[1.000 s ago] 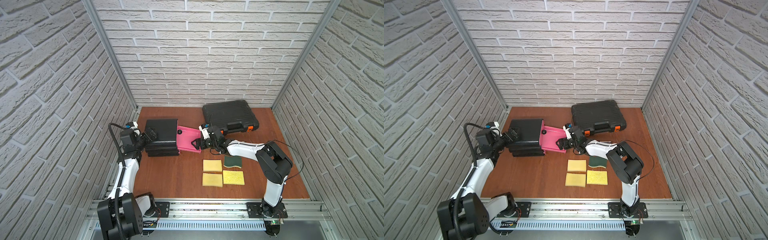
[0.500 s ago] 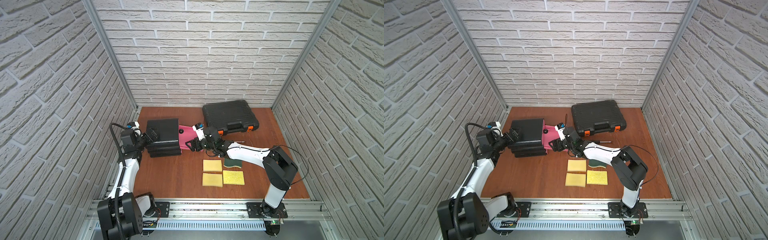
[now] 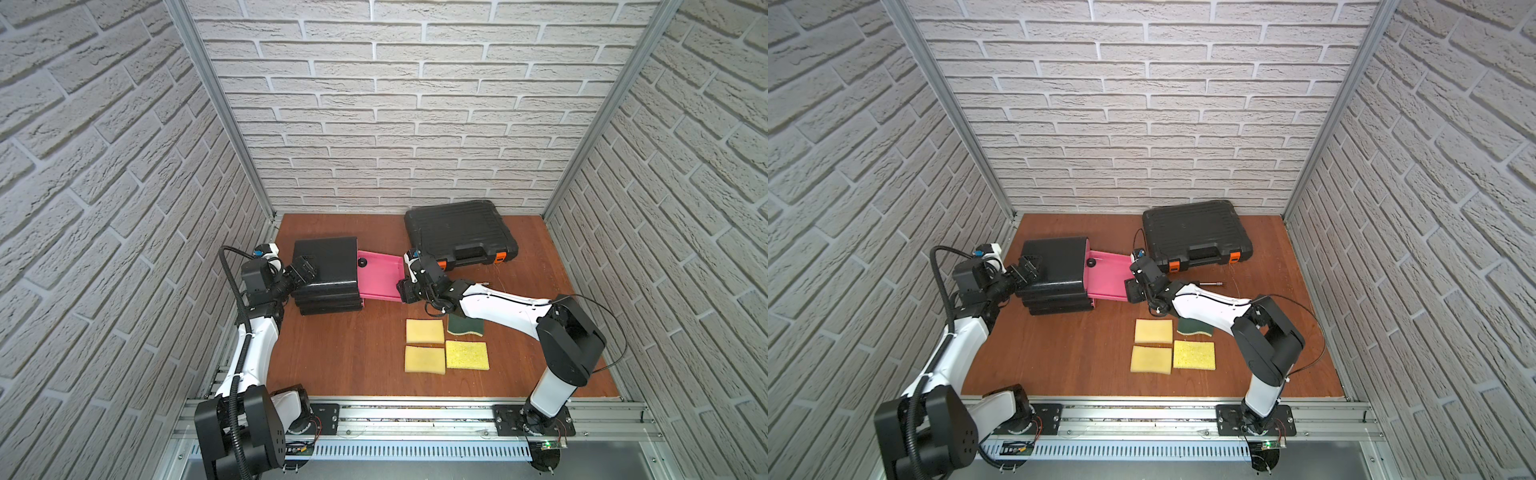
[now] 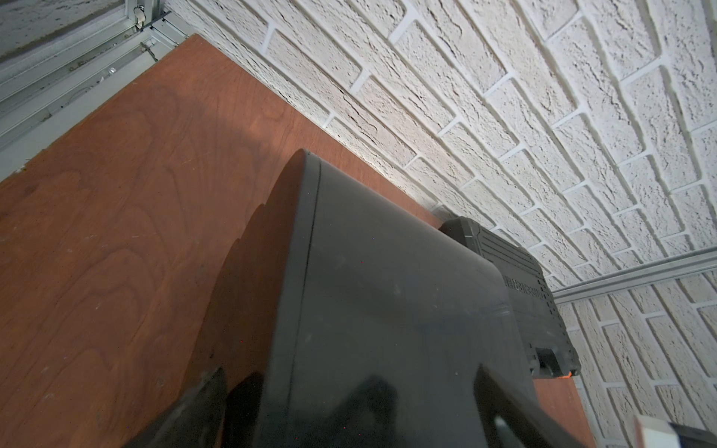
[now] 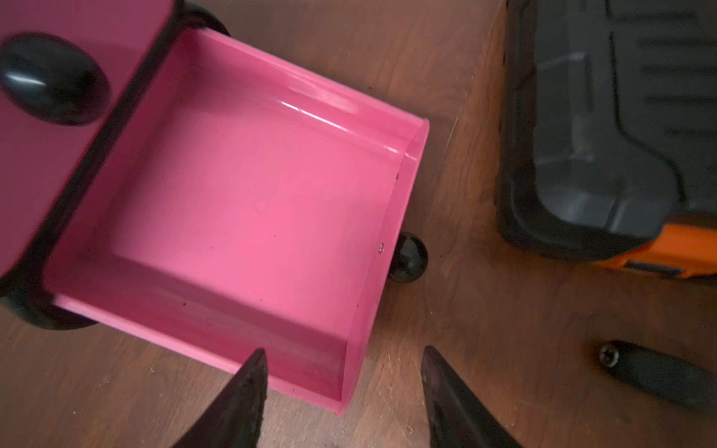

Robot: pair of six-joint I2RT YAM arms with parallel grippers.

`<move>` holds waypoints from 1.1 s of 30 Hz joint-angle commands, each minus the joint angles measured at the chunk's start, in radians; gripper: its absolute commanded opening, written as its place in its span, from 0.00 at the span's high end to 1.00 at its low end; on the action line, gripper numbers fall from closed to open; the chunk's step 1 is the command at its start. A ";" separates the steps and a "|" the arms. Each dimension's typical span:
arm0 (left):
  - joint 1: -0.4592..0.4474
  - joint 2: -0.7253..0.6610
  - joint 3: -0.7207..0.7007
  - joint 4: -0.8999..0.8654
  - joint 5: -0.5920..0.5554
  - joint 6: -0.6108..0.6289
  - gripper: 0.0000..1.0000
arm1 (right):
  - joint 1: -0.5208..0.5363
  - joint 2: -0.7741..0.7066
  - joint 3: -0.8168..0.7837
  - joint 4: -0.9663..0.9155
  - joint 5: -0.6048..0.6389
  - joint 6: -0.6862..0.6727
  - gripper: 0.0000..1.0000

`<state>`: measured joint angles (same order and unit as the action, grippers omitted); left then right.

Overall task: Take the sponge out of the drawer
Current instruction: Close the drawer of the storage box.

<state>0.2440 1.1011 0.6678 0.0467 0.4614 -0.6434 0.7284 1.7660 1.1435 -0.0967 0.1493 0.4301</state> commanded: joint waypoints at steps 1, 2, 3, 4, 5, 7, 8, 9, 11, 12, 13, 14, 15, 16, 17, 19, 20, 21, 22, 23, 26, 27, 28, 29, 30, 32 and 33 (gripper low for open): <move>-0.012 -0.011 -0.017 0.029 0.028 0.005 0.02 | -0.007 0.048 0.039 -0.012 0.003 0.016 0.40; -0.011 -0.011 -0.017 0.030 0.029 0.006 0.02 | -0.007 0.060 0.049 -0.014 -0.003 0.020 0.40; -0.011 -0.010 -0.016 0.030 0.030 0.005 0.02 | -0.009 0.071 0.055 -0.015 -0.008 0.022 0.40; -0.012 -0.010 -0.016 0.030 0.029 0.005 0.02 | -0.009 0.080 0.062 -0.017 -0.011 0.027 0.41; -0.009 -0.009 -0.017 0.031 0.029 0.005 0.02 | -0.009 0.089 0.068 -0.023 -0.015 0.029 0.43; -0.010 -0.007 -0.016 0.033 0.031 0.005 0.02 | -0.009 0.102 0.074 -0.033 -0.018 0.037 0.50; -0.009 -0.004 -0.017 0.035 0.032 0.005 0.02 | -0.008 0.107 0.075 -0.038 -0.020 0.042 0.53; -0.011 -0.002 -0.017 0.036 0.036 0.005 0.02 | -0.009 0.109 0.071 -0.040 -0.029 0.045 0.58; -0.012 0.002 -0.019 0.046 0.043 0.005 0.02 | -0.009 0.113 0.060 -0.035 -0.030 0.058 0.66; -0.012 0.005 -0.019 0.050 0.045 0.004 0.02 | -0.008 0.114 0.056 -0.032 -0.029 0.059 0.68; -0.012 0.006 -0.019 0.050 0.045 0.004 0.02 | -0.008 0.117 0.061 -0.035 -0.029 0.058 0.71; -0.012 0.008 -0.019 0.050 0.046 0.004 0.02 | -0.009 0.120 0.070 -0.044 -0.029 0.057 0.75; -0.012 0.010 -0.017 0.051 0.048 0.004 0.02 | -0.009 0.121 0.077 -0.047 -0.034 0.057 0.80; -0.012 0.011 -0.017 0.051 0.049 0.004 0.02 | -0.009 0.121 0.085 -0.046 -0.042 0.056 0.84; -0.012 0.014 -0.017 0.053 0.051 0.004 0.02 | -0.009 0.119 0.093 -0.045 -0.047 0.054 0.90; -0.014 0.016 -0.017 0.054 0.057 0.007 0.02 | -0.009 0.118 0.113 -0.057 -0.044 0.061 0.97; -0.013 0.020 -0.017 0.059 0.064 0.011 0.02 | -0.009 0.118 0.131 -0.078 -0.035 0.064 0.97; -0.014 0.023 -0.015 0.058 0.065 0.011 0.02 | -0.006 0.120 0.152 -0.107 -0.019 0.066 0.97; -0.014 0.026 -0.012 0.053 0.061 0.014 0.02 | -0.007 0.118 0.167 -0.130 -0.001 0.067 0.97; -0.014 0.032 -0.010 0.049 0.060 0.014 0.02 | -0.005 0.115 0.176 -0.148 0.014 0.067 0.97; -0.013 0.036 -0.011 0.056 0.062 0.016 0.02 | -0.003 0.095 0.180 -0.168 0.041 0.069 0.97; -0.014 0.035 -0.011 0.059 0.063 0.015 0.02 | -0.003 0.089 0.179 -0.171 0.046 0.069 0.97; -0.012 0.033 -0.011 0.059 0.063 0.016 0.02 | -0.001 0.087 0.179 -0.172 0.051 0.066 0.97; -0.015 0.031 -0.011 0.058 0.062 0.016 0.02 | 0.001 0.086 0.180 -0.177 0.062 0.068 0.97; -0.014 0.031 -0.011 0.058 0.062 0.014 0.02 | 0.003 0.084 0.180 -0.179 0.072 0.065 0.97; -0.013 0.035 -0.011 0.059 0.063 0.015 0.02 | 0.008 0.083 0.182 -0.176 0.069 0.057 0.97; -0.014 0.037 -0.011 0.059 0.065 0.015 0.02 | 0.013 0.081 0.182 -0.169 0.063 0.052 0.97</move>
<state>0.2413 1.1320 0.6643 0.0597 0.4763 -0.6392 0.7212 1.8816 1.3067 -0.2615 0.1955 0.5083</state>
